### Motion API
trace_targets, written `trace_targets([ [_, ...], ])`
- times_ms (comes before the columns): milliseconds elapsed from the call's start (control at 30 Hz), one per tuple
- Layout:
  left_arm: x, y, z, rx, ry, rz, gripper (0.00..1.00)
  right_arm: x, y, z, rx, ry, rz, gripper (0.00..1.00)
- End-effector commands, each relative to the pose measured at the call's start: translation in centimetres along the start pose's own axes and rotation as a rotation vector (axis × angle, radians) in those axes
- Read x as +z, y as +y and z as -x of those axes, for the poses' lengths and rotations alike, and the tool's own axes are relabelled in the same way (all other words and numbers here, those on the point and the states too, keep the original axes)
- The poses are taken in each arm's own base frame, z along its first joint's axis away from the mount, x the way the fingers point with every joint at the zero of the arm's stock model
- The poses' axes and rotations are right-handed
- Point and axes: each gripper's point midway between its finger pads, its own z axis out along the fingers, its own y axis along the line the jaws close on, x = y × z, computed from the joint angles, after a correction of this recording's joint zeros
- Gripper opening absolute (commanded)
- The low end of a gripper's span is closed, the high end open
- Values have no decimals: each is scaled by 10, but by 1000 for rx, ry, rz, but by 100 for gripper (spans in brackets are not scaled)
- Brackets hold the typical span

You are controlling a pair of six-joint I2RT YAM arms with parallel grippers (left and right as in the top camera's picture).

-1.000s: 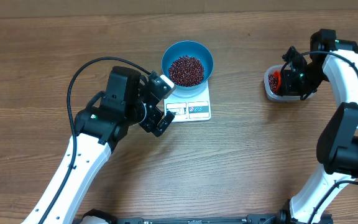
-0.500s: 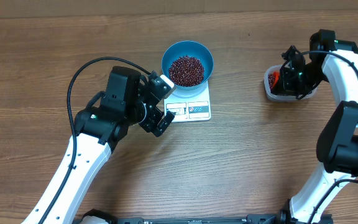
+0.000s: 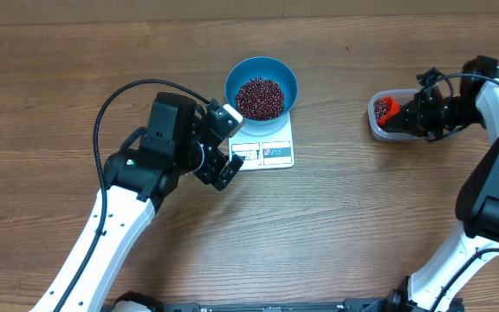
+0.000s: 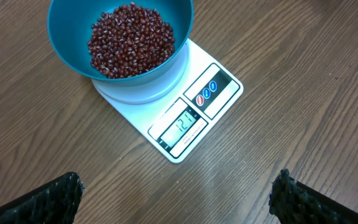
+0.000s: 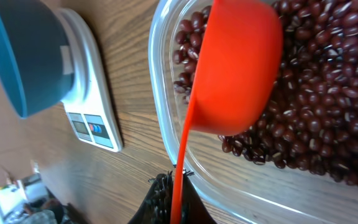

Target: Scoop item into bowl and weigh 150g on scale

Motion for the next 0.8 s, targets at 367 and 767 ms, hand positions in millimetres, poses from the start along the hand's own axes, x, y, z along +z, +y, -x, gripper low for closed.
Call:
trace_targets([
  [367, 2, -3, 0, -5, 1, -10, 100, -42, -20, 0, 45, -109, 145, 4],
  [767, 2, -3, 0, -5, 1, -10, 100, -73, -14, -12, 5, -180, 303, 4],
])
